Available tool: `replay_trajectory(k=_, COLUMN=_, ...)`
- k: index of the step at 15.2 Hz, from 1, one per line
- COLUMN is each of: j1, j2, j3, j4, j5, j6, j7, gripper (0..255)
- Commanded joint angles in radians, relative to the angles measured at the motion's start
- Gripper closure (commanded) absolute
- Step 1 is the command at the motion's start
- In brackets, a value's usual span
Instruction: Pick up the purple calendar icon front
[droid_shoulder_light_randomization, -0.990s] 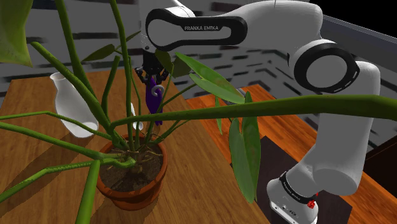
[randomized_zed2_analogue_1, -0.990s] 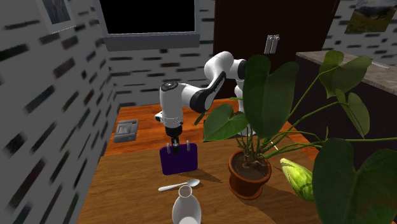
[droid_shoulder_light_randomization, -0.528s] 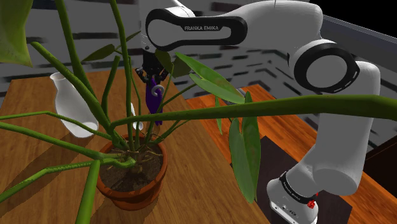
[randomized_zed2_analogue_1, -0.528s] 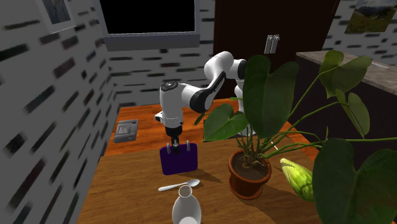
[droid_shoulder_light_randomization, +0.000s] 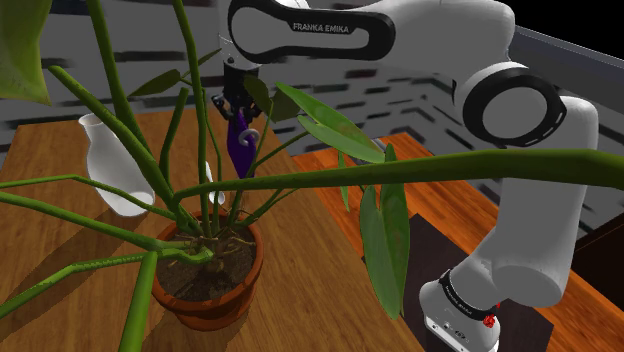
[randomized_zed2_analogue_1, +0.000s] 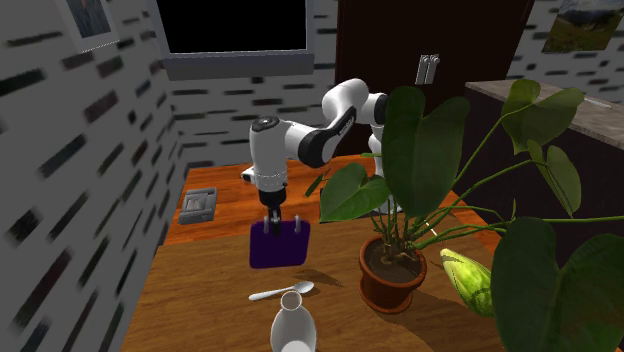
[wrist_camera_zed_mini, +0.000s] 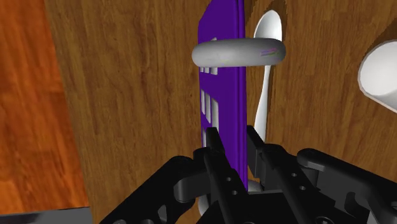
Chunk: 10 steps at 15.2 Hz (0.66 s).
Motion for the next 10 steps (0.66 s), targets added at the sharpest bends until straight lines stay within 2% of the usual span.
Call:
replay_trajectory(k=1, j1=0.004, j2=0.004, j3=0.0, j4=0.036, j5=-0.001, j6=-0.03, j7=0.0, gripper=255)
replay_trajectory(k=8, j1=0.021, j2=0.026, j3=0.0, j4=0.166, j5=-0.006, j6=-0.138, j7=-0.001, gripper=255)
replay_trajectory(k=10, j1=0.022, j2=0.026, j3=0.0, j4=0.169, j5=-0.006, j6=-0.141, j7=-0.001, gripper=255)
